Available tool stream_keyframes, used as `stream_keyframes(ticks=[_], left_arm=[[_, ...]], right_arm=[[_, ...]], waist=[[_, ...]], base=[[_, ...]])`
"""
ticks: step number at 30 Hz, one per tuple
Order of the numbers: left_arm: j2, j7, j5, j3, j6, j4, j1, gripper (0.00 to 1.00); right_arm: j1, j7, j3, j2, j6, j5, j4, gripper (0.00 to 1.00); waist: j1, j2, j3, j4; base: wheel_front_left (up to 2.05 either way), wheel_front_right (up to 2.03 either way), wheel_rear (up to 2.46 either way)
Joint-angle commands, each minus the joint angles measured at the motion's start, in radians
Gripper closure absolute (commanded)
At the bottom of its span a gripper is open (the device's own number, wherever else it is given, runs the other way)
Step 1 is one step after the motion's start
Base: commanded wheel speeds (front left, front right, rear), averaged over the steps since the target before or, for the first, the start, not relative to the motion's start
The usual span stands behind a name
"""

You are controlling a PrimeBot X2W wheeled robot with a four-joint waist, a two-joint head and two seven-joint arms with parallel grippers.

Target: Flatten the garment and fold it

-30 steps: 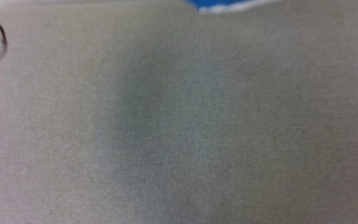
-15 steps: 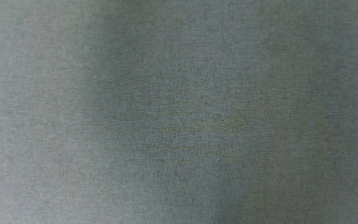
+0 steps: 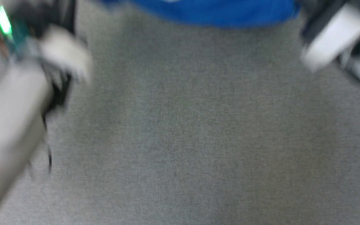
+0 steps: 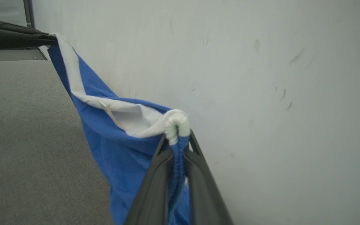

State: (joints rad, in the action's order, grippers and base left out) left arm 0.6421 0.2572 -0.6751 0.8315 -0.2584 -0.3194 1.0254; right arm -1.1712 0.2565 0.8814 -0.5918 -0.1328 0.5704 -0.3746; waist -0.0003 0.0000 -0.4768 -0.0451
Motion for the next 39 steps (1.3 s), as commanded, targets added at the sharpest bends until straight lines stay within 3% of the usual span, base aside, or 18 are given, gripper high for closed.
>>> stream_keyframes(ticks=[1, 7, 13, 21, 27, 32, 39], left_arm=[[0.016, 0.004, 0.003, -0.004, -0.017, 0.025, -0.066, 1.00], [0.080, 0.004, -0.032, 0.038, -0.092, 0.160, -0.453, 1.00], [0.118, 0.004, -0.096, 0.081, -0.133, 0.202, -0.696, 1.00], [0.158, -0.042, -0.145, 0.135, -0.204, 0.296, -0.887, 1.00], [0.175, -0.040, -0.120, 0.130, -0.226, 0.327, -0.877, 1.00], [0.165, -0.031, -0.055, 0.102, -0.191, 0.306, -0.731, 1.00], [0.089, -0.069, 0.048, 0.109, -0.068, 0.171, -0.430, 1.00]], right_arm=[[0.049, 0.005, -0.002, -0.013, 0.002, 0.002, 0.020, 1.00], [0.375, 0.005, 0.023, -0.085, 0.002, 0.009, 0.147, 1.00], [0.634, 0.005, 0.077, -0.128, 0.002, 0.011, 0.185, 1.00], [0.935, 0.005, 0.041, -0.107, 0.002, 0.028, 0.206, 1.00], [1.036, 0.005, -0.071, -0.056, 0.002, -0.014, 0.256, 1.00], [1.026, 0.005, -0.175, -0.018, 0.002, -0.061, 0.287, 1.00], [0.930, -0.002, -0.272, 0.025, 0.002, -0.111, 0.268, 1.00]], waist=[[0.0003, 0.0000, 0.108, 0.016], [0.0003, 0.0000, 0.233, 0.018], [0.0003, 0.0000, 0.322, 0.013], [0.0003, 0.0000, 0.403, -0.010], [0.0003, 0.0000, 0.411, -0.006], [0.0003, 0.0000, 0.380, 0.017], [0.0003, 0.0000, 0.257, 0.093]], base=[[0.00, 0.00, 0.00], [0.00, 0.00, 0.00], [0.00, 0.00, 0.00], [0.00, 0.00, 0.00], [0.00, 0.00, 0.00], [0.00, 0.00, 0.00], [0.00, 0.00, 0.00]])
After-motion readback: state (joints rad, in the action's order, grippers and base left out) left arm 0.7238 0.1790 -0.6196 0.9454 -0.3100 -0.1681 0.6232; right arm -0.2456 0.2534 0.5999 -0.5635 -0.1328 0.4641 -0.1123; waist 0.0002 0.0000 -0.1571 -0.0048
